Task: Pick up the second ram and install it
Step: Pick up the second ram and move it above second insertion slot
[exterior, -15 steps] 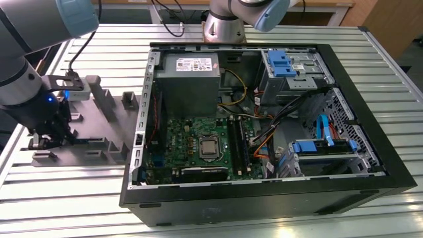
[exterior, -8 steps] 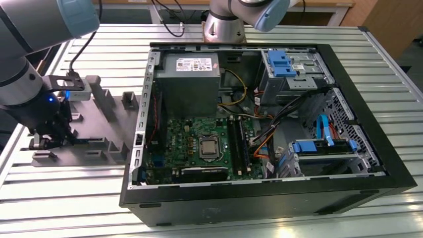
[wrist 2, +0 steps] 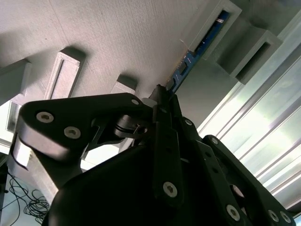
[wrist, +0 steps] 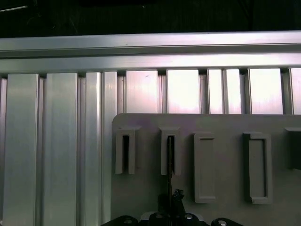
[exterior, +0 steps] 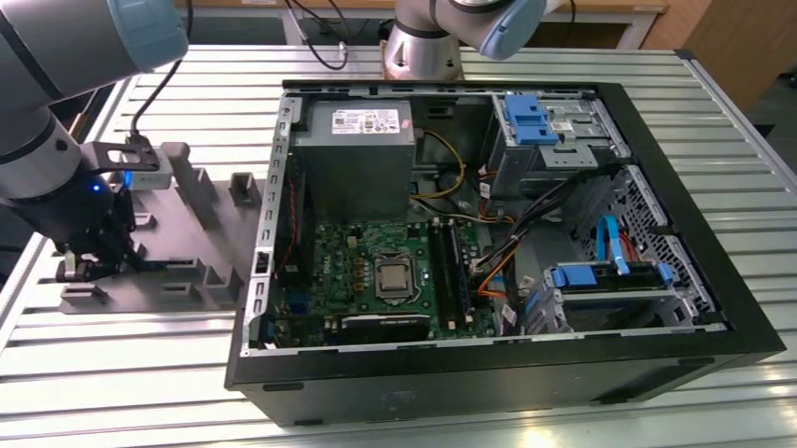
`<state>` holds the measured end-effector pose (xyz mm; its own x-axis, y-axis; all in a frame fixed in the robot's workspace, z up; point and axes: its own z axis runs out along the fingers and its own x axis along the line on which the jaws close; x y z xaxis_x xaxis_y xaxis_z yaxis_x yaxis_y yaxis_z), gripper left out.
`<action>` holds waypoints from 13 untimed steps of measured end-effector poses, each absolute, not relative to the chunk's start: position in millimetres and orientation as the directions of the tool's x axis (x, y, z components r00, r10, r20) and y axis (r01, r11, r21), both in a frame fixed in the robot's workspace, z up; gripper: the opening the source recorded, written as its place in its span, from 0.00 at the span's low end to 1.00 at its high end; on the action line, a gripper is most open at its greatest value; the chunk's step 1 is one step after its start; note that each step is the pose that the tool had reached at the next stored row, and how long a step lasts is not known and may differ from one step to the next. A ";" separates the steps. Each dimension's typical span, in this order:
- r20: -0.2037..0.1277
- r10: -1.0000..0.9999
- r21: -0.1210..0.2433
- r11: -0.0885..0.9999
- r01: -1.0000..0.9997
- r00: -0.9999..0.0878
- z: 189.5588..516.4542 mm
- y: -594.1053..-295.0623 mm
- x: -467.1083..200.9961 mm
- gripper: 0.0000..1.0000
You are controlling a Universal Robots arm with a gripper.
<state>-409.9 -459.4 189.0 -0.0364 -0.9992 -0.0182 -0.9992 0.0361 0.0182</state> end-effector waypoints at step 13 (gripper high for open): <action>-0.018 -0.999 0.018 0.036 -0.999 -0.036 189.6 -459.4 -409.8 0.14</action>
<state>-409.8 -459.4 189.6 -0.0364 -0.9992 -0.0181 -0.9992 0.0361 0.0179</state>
